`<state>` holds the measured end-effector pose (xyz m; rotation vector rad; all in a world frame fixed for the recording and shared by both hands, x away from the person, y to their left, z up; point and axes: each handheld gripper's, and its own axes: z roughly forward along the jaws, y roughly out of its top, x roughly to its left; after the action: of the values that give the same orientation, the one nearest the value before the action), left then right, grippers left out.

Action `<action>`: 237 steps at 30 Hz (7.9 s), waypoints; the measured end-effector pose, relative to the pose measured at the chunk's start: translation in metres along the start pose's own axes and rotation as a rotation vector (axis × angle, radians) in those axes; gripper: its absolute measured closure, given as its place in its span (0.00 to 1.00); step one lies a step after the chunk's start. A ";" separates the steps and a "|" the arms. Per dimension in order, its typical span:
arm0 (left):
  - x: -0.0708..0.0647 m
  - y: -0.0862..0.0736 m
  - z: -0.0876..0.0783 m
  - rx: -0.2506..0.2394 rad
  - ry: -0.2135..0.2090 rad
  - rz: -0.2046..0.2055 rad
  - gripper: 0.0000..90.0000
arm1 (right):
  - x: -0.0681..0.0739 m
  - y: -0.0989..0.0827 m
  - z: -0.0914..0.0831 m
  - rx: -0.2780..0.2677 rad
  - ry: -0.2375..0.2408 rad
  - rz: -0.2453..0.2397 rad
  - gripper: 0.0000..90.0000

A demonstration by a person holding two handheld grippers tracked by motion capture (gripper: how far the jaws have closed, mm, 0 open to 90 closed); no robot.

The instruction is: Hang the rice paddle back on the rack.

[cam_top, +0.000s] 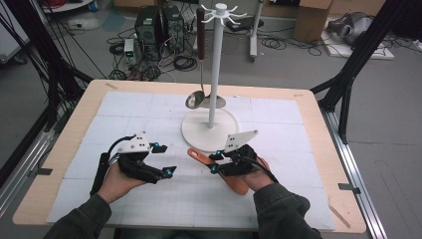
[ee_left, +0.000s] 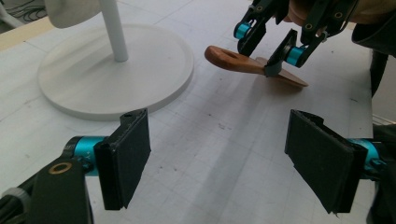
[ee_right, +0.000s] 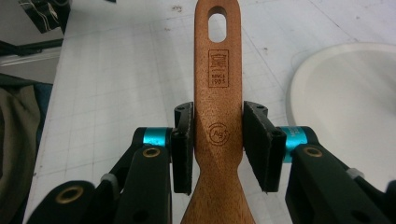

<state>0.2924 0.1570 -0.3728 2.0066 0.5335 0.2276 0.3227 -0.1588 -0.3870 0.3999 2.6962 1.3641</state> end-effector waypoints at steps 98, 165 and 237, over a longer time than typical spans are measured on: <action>-0.004 0.006 0.003 -0.092 -0.147 -0.037 0.75 | 0.027 0.041 0.033 -0.027 0.118 -0.033 0.72; -0.006 0.007 -0.017 -0.112 -0.148 0.011 0.63 | 0.012 0.048 -0.003 -0.105 0.137 -0.014 0.92; 0.024 -0.013 -0.038 -0.019 0.104 -0.053 0.16 | -0.069 0.106 -0.069 -0.274 0.033 0.049 0.92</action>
<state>0.2955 0.2035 -0.3677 1.9676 0.6465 0.3045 0.3956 -0.1714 -0.2638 0.4218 2.4881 1.7378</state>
